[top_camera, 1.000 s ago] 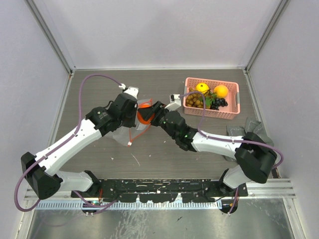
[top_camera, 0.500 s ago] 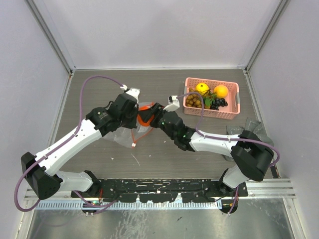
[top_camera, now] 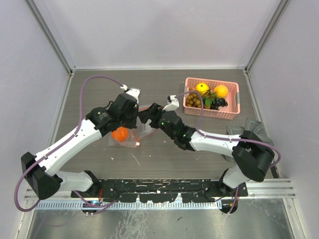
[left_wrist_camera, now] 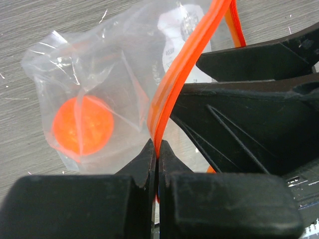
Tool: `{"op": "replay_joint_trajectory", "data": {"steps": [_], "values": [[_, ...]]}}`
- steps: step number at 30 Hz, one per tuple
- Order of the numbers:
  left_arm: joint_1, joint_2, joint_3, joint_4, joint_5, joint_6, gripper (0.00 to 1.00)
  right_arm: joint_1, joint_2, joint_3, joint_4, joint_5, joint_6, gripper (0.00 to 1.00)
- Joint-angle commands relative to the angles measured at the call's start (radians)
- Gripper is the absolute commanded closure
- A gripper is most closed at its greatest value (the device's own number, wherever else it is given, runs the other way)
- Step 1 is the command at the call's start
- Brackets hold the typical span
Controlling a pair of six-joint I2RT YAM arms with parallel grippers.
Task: Place the food in the zip-top bag and seal the zipper
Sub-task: Place the fake fruit in the zipper food storage bag, then pick up the fake fruit from the bin.
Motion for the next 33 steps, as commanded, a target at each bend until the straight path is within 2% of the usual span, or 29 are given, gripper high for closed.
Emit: {"op": "replay_joint_trajectory", "data": {"steps": [1, 10, 15, 21, 24, 28, 33], "values": [[0.003, -0.013, 0.011, 0.032, -0.023, 0.016, 1.00, 0.005, -0.080, 0.054, -0.014, -0.003, -0.056, 0.18], [0.003, -0.003, 0.019, 0.012, -0.057, 0.016, 1.00, -0.002, -0.190, 0.105, -0.219, -0.031, -0.224, 0.13], [0.004, -0.003, 0.022, 0.006, -0.071, 0.021, 1.00, -0.058, -0.245, 0.132, -0.343, -0.076, -0.302, 0.10], [0.004, -0.004, 0.022, 0.005, -0.091, 0.029, 1.00, -0.196, -0.287, 0.168, -0.473, -0.177, -0.382, 0.07], [0.004, -0.009, 0.022, 0.004, -0.098, 0.034, 1.00, -0.307, -0.295, 0.204, -0.525, -0.206, -0.434, 0.05], [0.004, -0.014, 0.022, 0.000, -0.109, 0.037, 1.00, -0.449, -0.268, 0.276, -0.611, -0.208, -0.504, 0.02], [0.004, -0.013, 0.023, -0.005, -0.116, 0.040, 1.00, -0.605, -0.218, 0.334, -0.637, -0.169, -0.559, 0.00]]}}
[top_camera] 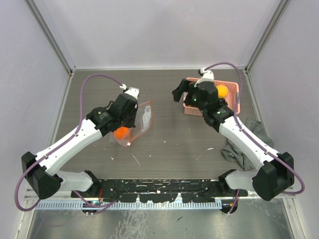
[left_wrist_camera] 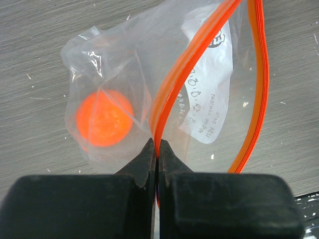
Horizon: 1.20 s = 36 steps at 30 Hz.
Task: Place the food in the zip-top bag and seal the zipper
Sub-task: Pick up the fake fruit from the bin.
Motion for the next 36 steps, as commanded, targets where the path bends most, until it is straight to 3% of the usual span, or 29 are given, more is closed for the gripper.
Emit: {"op": "replay_joint_trajectory", "data": {"steps": [1, 15, 36], "values": [[0.004, -0.017, 0.025, -0.003, -0.034, 0.017, 1.00, -0.111, 0.040, 0.081, -0.019, 0.033, -0.086, 0.00], [0.004, -0.017, 0.026, -0.007, -0.048, 0.036, 1.00, -0.405, 0.283, 0.152, 0.089, 0.180, -0.027, 0.00], [0.004, -0.008, 0.021, 0.011, 0.002, 0.056, 1.00, -0.461, 0.688, 0.278, 0.182, 0.202, 0.050, 0.00]]}}
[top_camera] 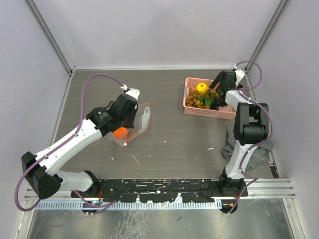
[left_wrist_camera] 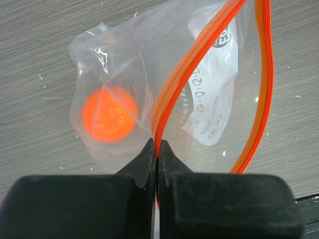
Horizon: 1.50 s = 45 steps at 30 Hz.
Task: Place the food in the zip-top bag and seal the zipper
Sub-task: Pick up the fake fruit from the bin, then place the fake fruit in the zipper food storage bag.
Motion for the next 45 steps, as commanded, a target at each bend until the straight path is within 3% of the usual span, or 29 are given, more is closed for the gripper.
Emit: {"op": "replay_joint_trajectory", "data": {"steps": [1, 5, 10, 16, 24, 34, 45], "values": [[0.004, 0.007, 0.022, 0.031, 0.019, 0.011, 1.00, -0.010, 0.047, 0.056, 0.063, -0.001, 0.036, 0.00], [0.004, 0.023, 0.022, 0.031, 0.020, 0.011, 1.00, -0.013, 0.085, 0.058, 0.066, -0.011, 0.039, 0.03], [0.004, 0.020, 0.020, 0.034, 0.023, 0.010, 1.00, -0.020, 0.071, 0.033, 0.082, -0.020, 0.017, 0.26], [0.004, 0.018, 0.020, 0.035, 0.031, 0.010, 1.00, -0.020, 0.005, -0.001, 0.087, 0.001, -0.024, 0.41], [0.004, 0.018, 0.019, 0.037, 0.033, 0.010, 1.00, -0.020, -0.099, -0.039, 0.080, -0.012, -0.066, 0.50], [0.004, 0.007, 0.012, 0.045, 0.046, 0.018, 1.00, -0.020, -0.270, -0.108, 0.044, -0.027, -0.101, 0.53], [0.004, -0.053, -0.012, 0.083, 0.117, 0.079, 1.00, 0.019, -0.520, -0.229, -0.046, -0.180, -0.109, 0.55]]}}
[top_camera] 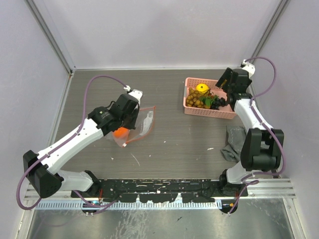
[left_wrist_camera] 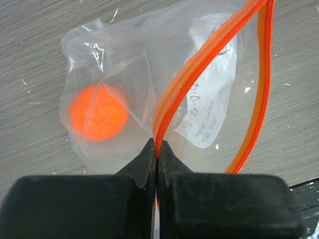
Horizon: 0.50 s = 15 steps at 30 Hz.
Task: Place the food in the zip-top bag and seal the zipper
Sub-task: Place the fake fruit in the zipper food storage bag.
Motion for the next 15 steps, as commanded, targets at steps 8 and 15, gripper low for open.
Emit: {"op": "replay_joint_trajectory", "data": {"steps": [8, 15], "values": [[0.004, -0.079, -0.044, 0.119, 0.090, 0.093, 1.00, 0.147, -0.295, -0.118, -0.088, -0.155, -0.033, 0.55], [0.004, -0.065, -0.047, 0.131, 0.123, 0.116, 1.00, 0.310, -0.414, -0.172, -0.104, -0.214, -0.017, 0.55]]}}
